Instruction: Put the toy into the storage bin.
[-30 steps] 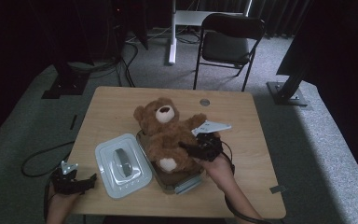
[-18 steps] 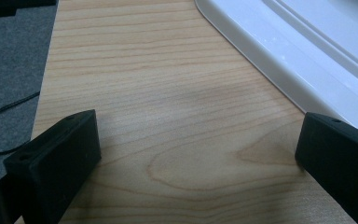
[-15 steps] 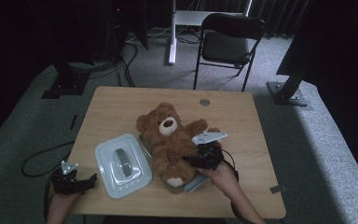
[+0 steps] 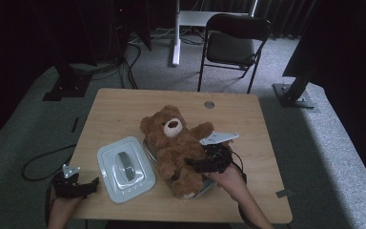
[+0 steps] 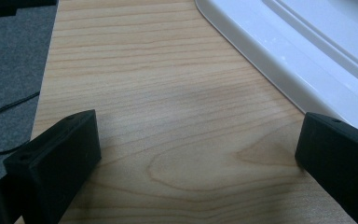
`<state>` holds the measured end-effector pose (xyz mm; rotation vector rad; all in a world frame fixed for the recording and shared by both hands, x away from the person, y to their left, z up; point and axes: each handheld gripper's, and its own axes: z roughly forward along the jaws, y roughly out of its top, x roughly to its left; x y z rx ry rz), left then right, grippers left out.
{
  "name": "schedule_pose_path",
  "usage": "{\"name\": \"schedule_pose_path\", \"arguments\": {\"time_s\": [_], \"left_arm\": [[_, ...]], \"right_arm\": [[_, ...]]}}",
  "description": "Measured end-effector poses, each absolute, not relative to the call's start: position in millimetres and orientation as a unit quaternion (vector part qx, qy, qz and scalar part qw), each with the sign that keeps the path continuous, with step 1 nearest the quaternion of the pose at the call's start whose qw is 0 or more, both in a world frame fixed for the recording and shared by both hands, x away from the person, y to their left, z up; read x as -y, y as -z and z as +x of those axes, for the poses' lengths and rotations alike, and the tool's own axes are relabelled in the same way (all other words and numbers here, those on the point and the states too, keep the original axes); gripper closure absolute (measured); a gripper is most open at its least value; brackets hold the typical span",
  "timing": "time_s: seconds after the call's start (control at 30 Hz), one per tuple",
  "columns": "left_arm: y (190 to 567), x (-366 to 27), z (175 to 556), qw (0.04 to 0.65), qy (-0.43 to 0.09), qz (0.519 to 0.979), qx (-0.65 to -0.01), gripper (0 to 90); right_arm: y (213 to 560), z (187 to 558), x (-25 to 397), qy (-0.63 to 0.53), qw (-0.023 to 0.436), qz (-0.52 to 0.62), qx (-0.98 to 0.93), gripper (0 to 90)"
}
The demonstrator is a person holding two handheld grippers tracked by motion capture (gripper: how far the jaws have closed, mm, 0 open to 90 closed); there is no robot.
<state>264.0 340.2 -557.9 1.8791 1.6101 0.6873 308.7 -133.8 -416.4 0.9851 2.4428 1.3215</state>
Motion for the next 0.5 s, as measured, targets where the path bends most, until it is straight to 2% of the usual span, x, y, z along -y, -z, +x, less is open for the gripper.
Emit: {"name": "schedule_pose_path", "arguments": {"time_s": [0.17,0.33,0.43,0.5], "left_arm": [[557.9,-340.1,264.0,0.283,-0.257,0.701,-0.602,0.6],[557.8,-340.2,263.9,0.282,-0.256,0.702,-0.602,0.6],[557.8,-340.1,263.9,0.283,-0.256,0.701,-0.602,0.6],[557.9,-340.1,263.9,0.283,-0.256,0.701,-0.602,0.6]], "right_arm": [[409.0,311.2,133.6,-0.459,0.075,0.334,-0.82,25.6],[391.9,312.1,136.4,-0.487,0.089,0.343,-0.798,24.2],[382.8,315.6,136.9,-0.494,0.094,0.351,-0.79,18.8],[376.8,319.3,135.2,-0.487,0.1,0.357,-0.791,12.2]]}}
